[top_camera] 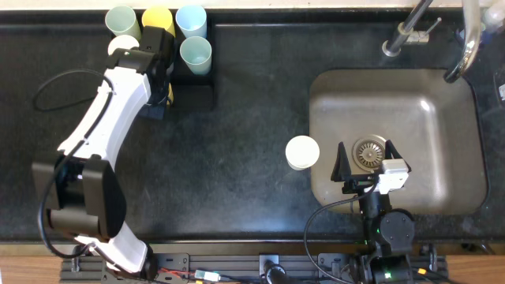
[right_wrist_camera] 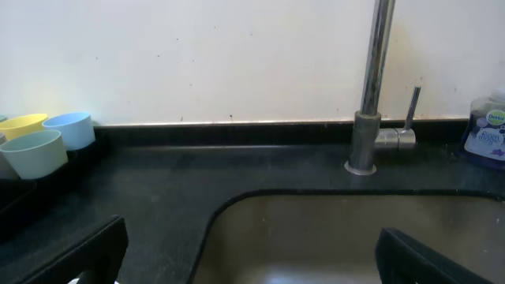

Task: Store Cups

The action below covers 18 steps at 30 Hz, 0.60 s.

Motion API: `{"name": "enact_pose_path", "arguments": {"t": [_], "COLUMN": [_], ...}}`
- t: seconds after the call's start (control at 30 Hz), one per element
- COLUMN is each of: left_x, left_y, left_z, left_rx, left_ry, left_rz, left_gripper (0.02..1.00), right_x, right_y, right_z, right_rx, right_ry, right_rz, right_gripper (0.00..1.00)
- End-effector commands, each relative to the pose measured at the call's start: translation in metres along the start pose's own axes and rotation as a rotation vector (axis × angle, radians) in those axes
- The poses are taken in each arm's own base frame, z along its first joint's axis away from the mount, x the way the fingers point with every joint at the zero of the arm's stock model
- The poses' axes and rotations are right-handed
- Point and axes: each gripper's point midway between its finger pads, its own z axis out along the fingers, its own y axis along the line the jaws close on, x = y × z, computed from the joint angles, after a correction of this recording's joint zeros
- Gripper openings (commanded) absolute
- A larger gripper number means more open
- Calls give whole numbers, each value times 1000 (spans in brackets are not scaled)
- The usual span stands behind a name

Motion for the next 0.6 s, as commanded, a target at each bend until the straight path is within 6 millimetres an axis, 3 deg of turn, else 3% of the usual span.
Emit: {"name": "enact_pose_path", "arguments": {"t": [0.03,0.43,0.53,0.6], "left_x": [-4,7,9,9], "left_y": [1,-2,-4,-5], "left_z": [8,22,24,24], "left_rx": [-12,-28,-23,-19], "left_ry": [-22,17,24,27], "left_rz": [-28,-22,-23,-24], "left_gripper": [36,77,117,209], "right_x": [3,3,3,3], "right_y": [-1,-1,-1,-1], "right_z": [0,0,0,0], "right_rx": [1,1,1,1], "right_ry": [0,0,0,0], "right_rz": [-3,-3,-3,-3], "right_gripper": [996,998,998,996]}}
